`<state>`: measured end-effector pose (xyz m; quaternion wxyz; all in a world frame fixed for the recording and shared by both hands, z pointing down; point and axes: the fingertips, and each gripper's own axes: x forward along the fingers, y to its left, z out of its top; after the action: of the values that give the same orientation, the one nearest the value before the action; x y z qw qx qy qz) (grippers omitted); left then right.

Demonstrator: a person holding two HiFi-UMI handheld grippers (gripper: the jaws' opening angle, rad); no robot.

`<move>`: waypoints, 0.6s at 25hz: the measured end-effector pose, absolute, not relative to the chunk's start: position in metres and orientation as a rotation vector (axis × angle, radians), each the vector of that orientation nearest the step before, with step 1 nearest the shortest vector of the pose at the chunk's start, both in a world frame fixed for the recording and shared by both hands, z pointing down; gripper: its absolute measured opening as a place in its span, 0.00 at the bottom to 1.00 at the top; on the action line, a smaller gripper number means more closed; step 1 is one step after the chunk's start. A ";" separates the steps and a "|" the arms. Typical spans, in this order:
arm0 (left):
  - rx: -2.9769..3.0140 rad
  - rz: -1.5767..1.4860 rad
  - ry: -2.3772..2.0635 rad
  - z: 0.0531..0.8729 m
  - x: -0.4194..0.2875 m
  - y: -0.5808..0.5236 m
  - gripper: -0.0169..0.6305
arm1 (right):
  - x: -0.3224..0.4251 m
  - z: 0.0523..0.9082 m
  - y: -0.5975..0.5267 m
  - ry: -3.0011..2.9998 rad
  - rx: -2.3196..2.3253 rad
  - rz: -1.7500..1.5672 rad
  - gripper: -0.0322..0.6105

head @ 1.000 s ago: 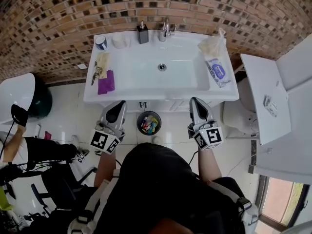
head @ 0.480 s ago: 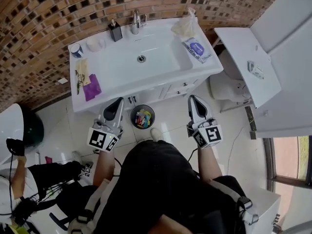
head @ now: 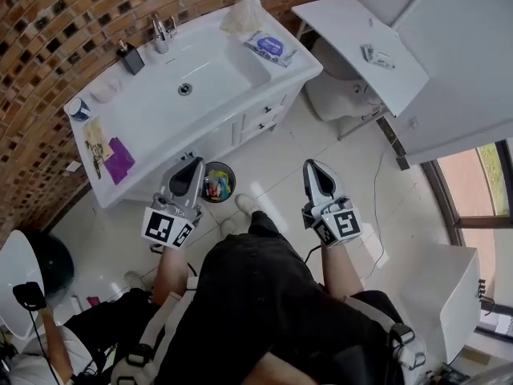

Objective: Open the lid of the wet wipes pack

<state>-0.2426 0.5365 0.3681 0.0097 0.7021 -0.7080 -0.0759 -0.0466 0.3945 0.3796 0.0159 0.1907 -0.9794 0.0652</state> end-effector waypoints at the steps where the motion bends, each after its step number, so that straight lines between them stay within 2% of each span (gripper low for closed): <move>1: 2.190 -0.274 -2.187 0.370 -0.240 0.534 0.03 | -0.039 0.382 0.396 -3.037 0.618 0.213 0.06; 7: 2.224 -0.281 -2.107 0.380 -0.217 0.521 0.03 | 0.004 0.407 0.398 -2.967 0.726 0.251 0.06; 15: 2.250 -0.245 -2.101 0.368 -0.204 0.491 0.03 | 0.016 0.390 0.366 -3.019 0.741 0.247 0.06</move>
<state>-0.2045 0.4906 0.3681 0.0267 0.7282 -0.6802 -0.0793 0.0163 0.3657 0.3901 0.0118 0.2377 -0.9680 0.0793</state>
